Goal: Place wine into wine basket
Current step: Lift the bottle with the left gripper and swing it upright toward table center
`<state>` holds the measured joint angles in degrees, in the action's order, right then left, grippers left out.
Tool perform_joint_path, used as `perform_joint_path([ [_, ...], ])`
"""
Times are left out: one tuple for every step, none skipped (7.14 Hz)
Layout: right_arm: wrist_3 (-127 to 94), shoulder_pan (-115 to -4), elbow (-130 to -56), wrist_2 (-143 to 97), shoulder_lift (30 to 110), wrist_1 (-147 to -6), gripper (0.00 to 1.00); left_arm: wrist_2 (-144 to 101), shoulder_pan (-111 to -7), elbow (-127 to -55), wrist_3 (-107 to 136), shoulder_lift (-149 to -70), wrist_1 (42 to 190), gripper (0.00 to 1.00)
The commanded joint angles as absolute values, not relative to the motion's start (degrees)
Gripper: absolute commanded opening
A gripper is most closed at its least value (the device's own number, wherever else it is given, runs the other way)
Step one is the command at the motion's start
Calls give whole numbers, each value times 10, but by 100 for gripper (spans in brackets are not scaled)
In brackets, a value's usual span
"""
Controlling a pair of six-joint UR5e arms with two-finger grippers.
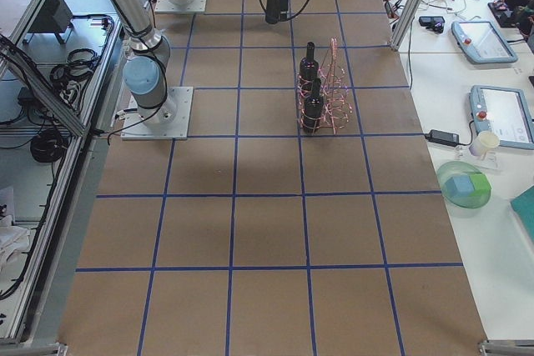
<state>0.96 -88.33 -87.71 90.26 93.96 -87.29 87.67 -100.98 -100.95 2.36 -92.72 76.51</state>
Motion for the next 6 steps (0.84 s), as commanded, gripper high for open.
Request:
perform_joint_path([
  [10, -883, -877, 903, 940, -874, 100, 887, -1026, -1014, 28, -919, 766, 0],
  [10, -883, -877, 903, 940, -874, 100, 896, -1029, -1015, 29, -921, 766, 0],
  [10, -883, -877, 903, 940, -874, 100, 896, -1032, -1022, 28, -920, 766, 0],
  [10, -883, -877, 903, 940, -873, 100, 895, -1032, -1029, 29, -920, 765, 0],
  [10, -883, -877, 903, 940, -874, 100, 895, -1033, -1030, 29, -920, 765, 0],
  [10, -883, -877, 903, 940, -873, 100, 895, -1036, -1030, 30, -921, 765, 0],
])
